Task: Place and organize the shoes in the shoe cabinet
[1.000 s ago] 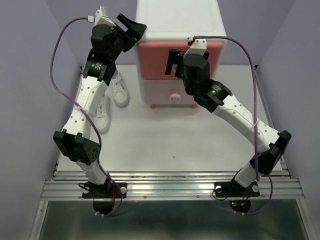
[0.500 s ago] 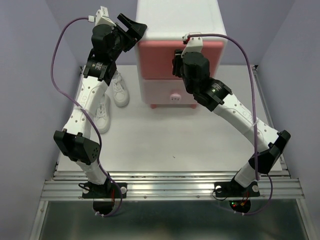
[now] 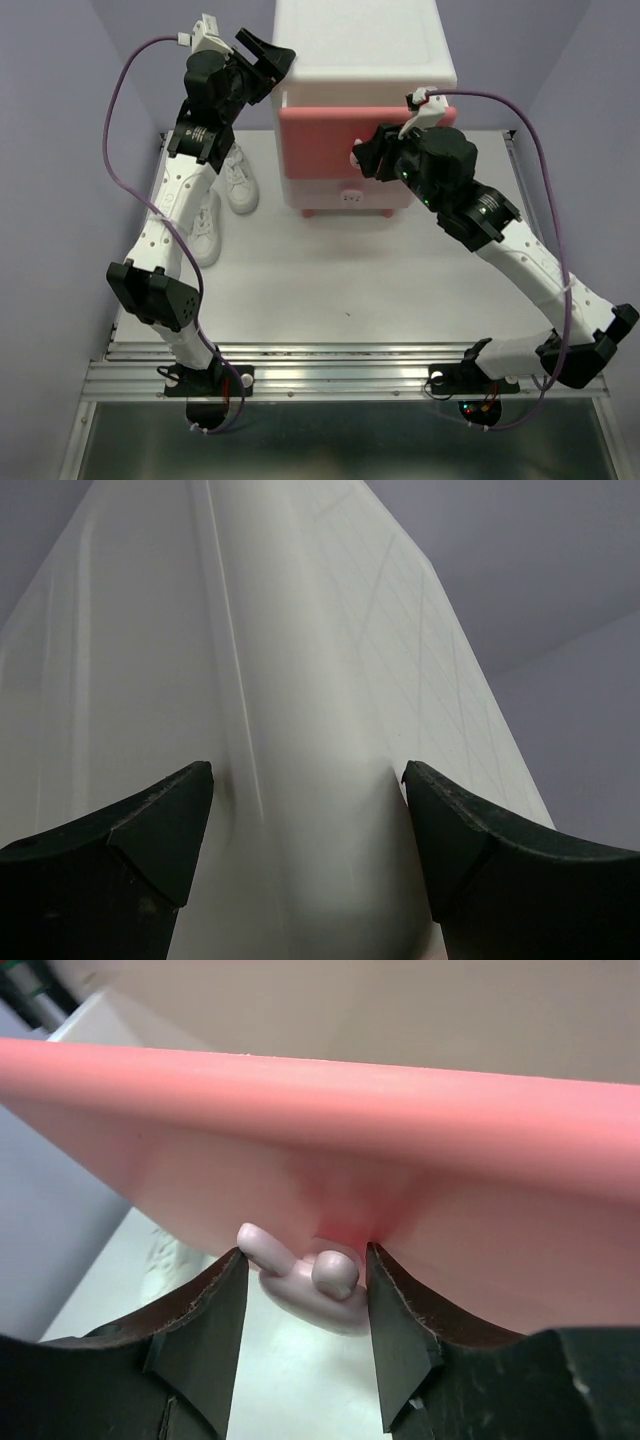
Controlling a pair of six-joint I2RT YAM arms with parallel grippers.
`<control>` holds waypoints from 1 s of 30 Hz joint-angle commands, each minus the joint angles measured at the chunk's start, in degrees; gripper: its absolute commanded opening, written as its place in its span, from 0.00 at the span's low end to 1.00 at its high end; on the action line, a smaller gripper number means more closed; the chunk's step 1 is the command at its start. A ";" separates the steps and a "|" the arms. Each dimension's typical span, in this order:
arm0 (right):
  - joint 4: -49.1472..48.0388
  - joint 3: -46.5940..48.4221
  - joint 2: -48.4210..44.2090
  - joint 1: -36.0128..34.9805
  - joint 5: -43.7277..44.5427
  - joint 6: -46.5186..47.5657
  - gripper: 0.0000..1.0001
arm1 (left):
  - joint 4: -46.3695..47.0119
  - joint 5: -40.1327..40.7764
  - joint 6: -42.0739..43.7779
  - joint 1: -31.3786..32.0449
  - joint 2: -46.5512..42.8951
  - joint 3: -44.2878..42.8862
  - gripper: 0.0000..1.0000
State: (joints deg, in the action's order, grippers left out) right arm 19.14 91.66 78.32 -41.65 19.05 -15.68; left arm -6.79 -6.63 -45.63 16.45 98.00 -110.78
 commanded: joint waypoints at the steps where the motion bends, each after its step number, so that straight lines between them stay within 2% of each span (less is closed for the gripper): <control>1: 8.46 -3.06 -7.30 0.60 -6.91 -11.39 0.01 | -18.44 4.08 5.81 -0.54 6.42 6.54 0.86; 5: 11.71 -6.31 -12.31 0.60 -15.69 -13.41 0.01 | -16.68 4.87 5.29 -0.54 5.28 9.09 0.86; 11: 22.17 -5.52 -16.71 0.60 -17.38 -17.80 0.01 | -15.80 5.49 5.02 -0.54 5.01 11.11 0.86; 14: 26.03 -5.09 -17.86 0.60 -22.37 -18.60 0.01 | -15.19 6.02 4.93 -0.54 4.75 11.99 0.86; 17: 26.92 0.77 -15.49 0.60 -22.31 -14.56 0.07 | -14.83 6.02 4.76 -0.54 4.92 12.43 0.86; 19: 26.92 5.70 -12.60 0.60 -20.02 -11.06 0.19 | -15.10 5.67 4.58 -0.54 5.10 12.26 0.86; 20: 26.83 8.51 -8.93 0.60 -20.02 -9.56 0.20 | -15.27 5.58 4.49 -0.54 5.27 11.91 0.86; 22: 25.60 17.91 -4.78 0.60 -21.68 -6.74 0.30 | -15.62 5.67 5.02 -0.54 5.28 11.82 0.86; 23: 24.56 24.21 -0.84 0.60 -21.51 -6.73 0.39 | -15.97 5.75 5.02 -0.45 5.19 11.73 0.86; 27: 20.51 35.32 7.27 0.60 -23.34 -6.20 0.60 | -17.20 5.32 6.16 -0.54 5.28 11.11 0.86; 29: 19.37 41.22 9.91 0.60 -25.02 -5.07 0.81 | -17.47 5.40 6.86 -0.45 5.36 10.85 0.86; 30: 19.27 43.15 12.18 0.60 -23.81 -4.62 0.98 | -17.56 5.32 6.95 -0.54 5.54 10.85 0.86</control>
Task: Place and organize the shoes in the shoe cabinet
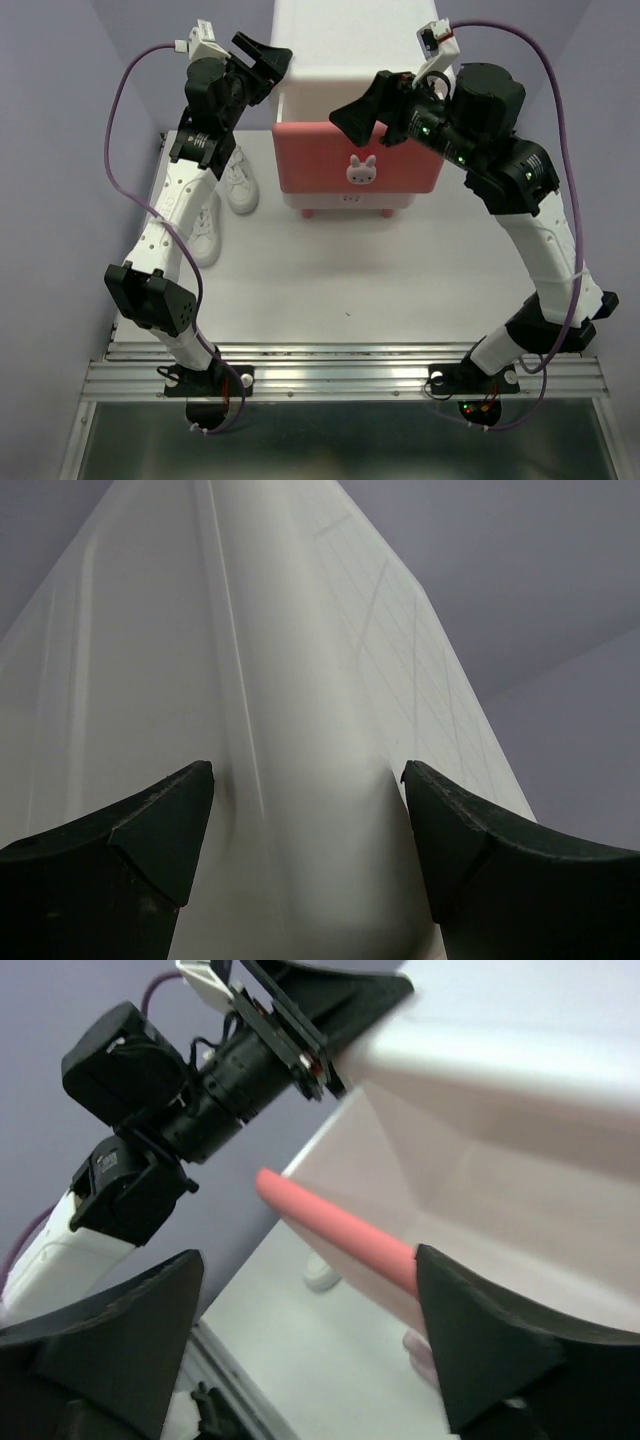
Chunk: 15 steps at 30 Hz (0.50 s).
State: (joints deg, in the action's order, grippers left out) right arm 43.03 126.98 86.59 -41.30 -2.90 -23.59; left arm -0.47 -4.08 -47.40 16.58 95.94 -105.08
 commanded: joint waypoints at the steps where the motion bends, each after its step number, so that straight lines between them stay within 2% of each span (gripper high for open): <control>1: -4.79 8.19 4.81 0.25 -0.98 4.07 1.00 | -24.05 2.50 9.16 -0.67 7.68 4.97 0.86; 9: -5.23 8.63 11.40 0.78 5.52 9.80 1.00 | -26.68 1.97 10.57 -0.41 9.88 1.99 0.84; 15: -5.23 13.65 17.21 1.84 10.01 2.34 1.00 | -30.03 2.32 12.86 -0.41 11.20 -0.66 0.84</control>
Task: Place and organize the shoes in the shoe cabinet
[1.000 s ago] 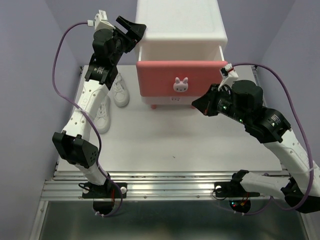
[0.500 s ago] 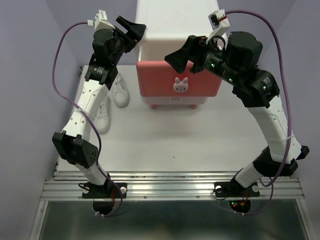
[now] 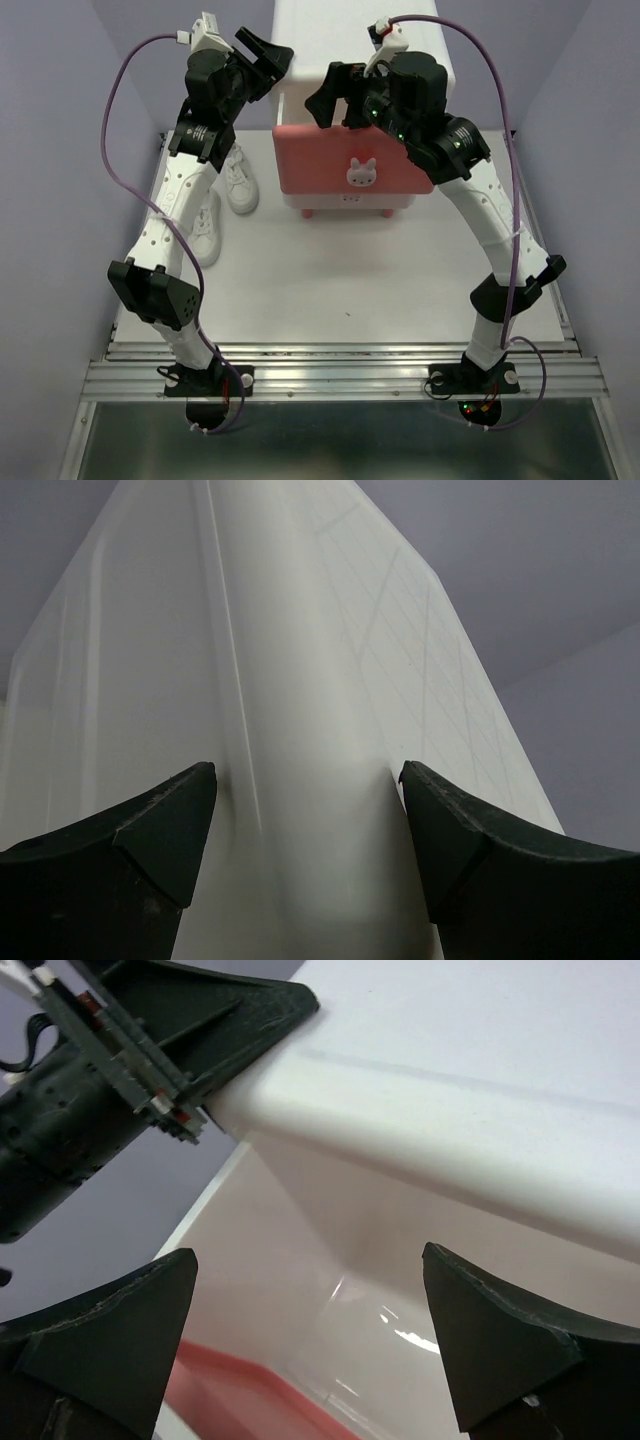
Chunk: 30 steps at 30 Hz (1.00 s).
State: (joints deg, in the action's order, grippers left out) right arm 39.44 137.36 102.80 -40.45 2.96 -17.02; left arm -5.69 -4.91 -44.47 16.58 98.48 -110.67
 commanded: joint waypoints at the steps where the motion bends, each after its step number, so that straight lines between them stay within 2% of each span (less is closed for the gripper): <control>1: -1.65 2.57 1.17 1.85 3.81 -8.17 1.00 | -24.89 3.15 10.01 -0.41 8.58 5.11 0.84; 7: -0.42 0.27 2.22 2.39 -0.41 -11.81 1.00 | -24.54 3.06 9.75 -0.41 8.05 6.35 0.84; 11: 5.36 0.89 1.96 2.39 -1.90 -12.07 1.00 | -24.80 3.15 9.57 -0.32 8.92 4.16 0.84; 17: 13.63 -0.33 -0.49 2.39 -14.54 -15.05 1.00 | -26.30 3.50 9.84 -0.41 11.12 0.37 0.84; 21: 14.96 -3.32 -4.26 2.39 -19.91 -17.35 1.00 | -26.12 3.33 9.66 -0.41 11.47 0.19 0.84; 22: 15.05 -3.50 -4.80 2.39 -23.58 -17.61 1.00 | -26.21 3.41 9.66 -0.41 11.56 0.11 0.84; 25: 18.02 1.13 -4.89 2.39 -28.44 -17.61 1.00 | -26.56 3.32 9.66 -0.49 12.00 -0.68 0.84; 30: 23.57 1.16 -4.01 2.39 -40.91 -19.37 1.00 | -28.14 3.85 10.45 -0.49 12.88 -2.97 0.84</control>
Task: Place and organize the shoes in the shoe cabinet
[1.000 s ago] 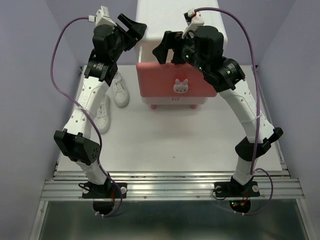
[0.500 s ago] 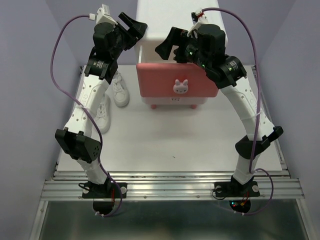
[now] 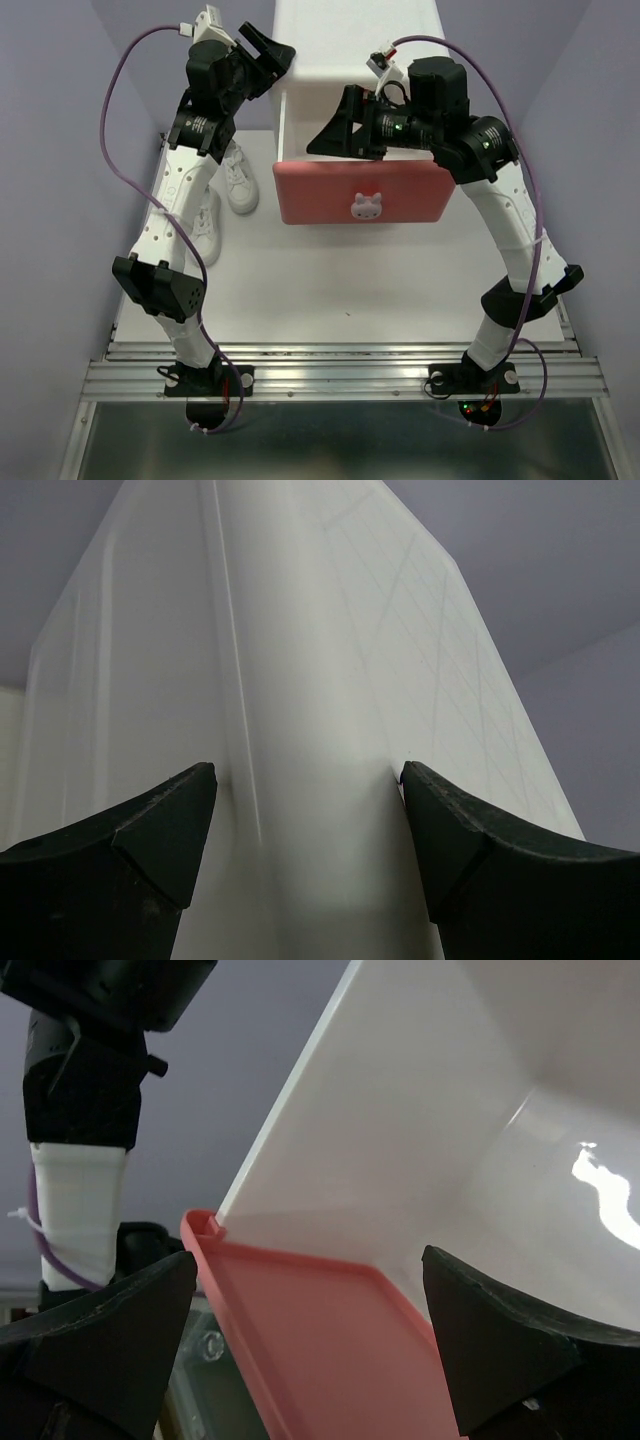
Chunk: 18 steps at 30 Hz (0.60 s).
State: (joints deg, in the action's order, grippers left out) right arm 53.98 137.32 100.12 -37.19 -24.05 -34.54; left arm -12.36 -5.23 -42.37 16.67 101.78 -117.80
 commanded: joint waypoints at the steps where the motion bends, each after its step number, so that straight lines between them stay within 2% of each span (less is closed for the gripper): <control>1: 9.56 0.59 -2.11 -0.87 -17.13 -1.23 1.00 | -21.83 4.35 8.53 -0.58 9.67 3.89 0.84; 4: 7.47 -0.99 -3.87 -0.87 -22.59 -1.75 1.00 | -22.00 4.53 8.62 -0.67 9.76 3.80 0.84; 7: 3.59 -3.81 -5.37 -0.87 -27.78 -6.93 1.00 | -22.44 4.62 8.62 -0.67 10.02 3.45 0.84; 13: 8.95 -1.26 -4.40 -0.87 -34.73 -7.64 1.00 | -22.88 4.62 8.88 -1.19 10.55 2.75 0.84; 18: 4.23 -2.05 -5.81 -1.48 -31.50 -7.99 1.00 | -22.97 4.62 9.06 -1.46 10.29 3.01 0.84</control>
State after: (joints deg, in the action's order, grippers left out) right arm 58.15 134.19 98.06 -37.12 -50.00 -40.23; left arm -14.81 -5.30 -41.17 16.60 102.76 -120.27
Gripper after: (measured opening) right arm 0.995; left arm 0.844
